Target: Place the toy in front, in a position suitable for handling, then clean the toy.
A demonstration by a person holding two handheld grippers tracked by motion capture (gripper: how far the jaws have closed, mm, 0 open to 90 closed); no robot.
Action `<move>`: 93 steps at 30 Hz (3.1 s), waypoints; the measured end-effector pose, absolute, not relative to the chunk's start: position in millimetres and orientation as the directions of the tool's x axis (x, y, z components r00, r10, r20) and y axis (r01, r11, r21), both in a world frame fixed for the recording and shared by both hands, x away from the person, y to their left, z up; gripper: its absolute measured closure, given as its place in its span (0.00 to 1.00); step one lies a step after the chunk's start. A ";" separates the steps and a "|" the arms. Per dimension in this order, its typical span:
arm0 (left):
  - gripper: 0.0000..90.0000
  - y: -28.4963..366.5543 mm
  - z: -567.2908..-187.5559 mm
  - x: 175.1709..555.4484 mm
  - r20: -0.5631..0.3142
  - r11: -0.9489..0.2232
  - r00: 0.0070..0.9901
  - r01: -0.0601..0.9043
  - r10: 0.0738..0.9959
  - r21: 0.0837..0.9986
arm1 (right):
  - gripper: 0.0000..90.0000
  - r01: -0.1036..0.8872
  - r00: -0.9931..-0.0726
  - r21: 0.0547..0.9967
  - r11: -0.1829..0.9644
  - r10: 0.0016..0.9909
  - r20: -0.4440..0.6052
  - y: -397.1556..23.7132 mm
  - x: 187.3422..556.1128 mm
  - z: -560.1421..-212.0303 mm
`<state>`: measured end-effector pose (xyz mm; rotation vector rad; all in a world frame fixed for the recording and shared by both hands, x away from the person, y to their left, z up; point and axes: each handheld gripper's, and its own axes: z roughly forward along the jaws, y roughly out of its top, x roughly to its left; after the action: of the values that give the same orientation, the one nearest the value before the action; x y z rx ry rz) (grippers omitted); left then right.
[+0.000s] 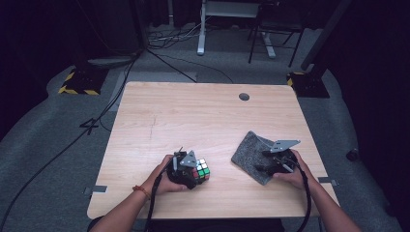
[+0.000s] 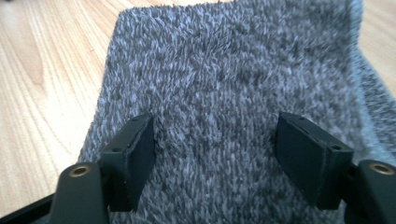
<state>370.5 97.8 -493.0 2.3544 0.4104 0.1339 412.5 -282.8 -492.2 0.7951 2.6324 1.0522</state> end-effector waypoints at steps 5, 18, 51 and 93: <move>0.37 81.5 -494.6 371.3 -0.035 -0.687 0.963 0.215 0.266 0.694 | 0.34 0.407 -0.842 0.678 0.612 0.539 0.020 -281.9 409.6 -491.7; 0.18 80.7 -496.3 368.7 -0.028 -0.662 0.945 0.249 0.325 0.707 | 0.37 0.346 -0.886 0.678 0.649 0.464 0.007 -276.2 389.0 -480.1; 0.35 84.8 -502.0 369.3 -0.011 -0.667 0.948 0.232 0.318 0.708 | 0.84 0.343 -0.866 0.697 0.630 0.499 -0.024 -275.6 397.8 -489.9; 0.38 81.0 -478.3 369.5 0.009 -0.716 0.959 0.204 0.282 0.667 | 0.88 0.258 -0.885 0.801 0.541 0.465 -0.029 -270.4 388.0 -451.1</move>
<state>369.5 81.0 -478.3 2.3921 0.3399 0.1427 388.0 -270.4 -451.1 0.6070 2.5407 1.2624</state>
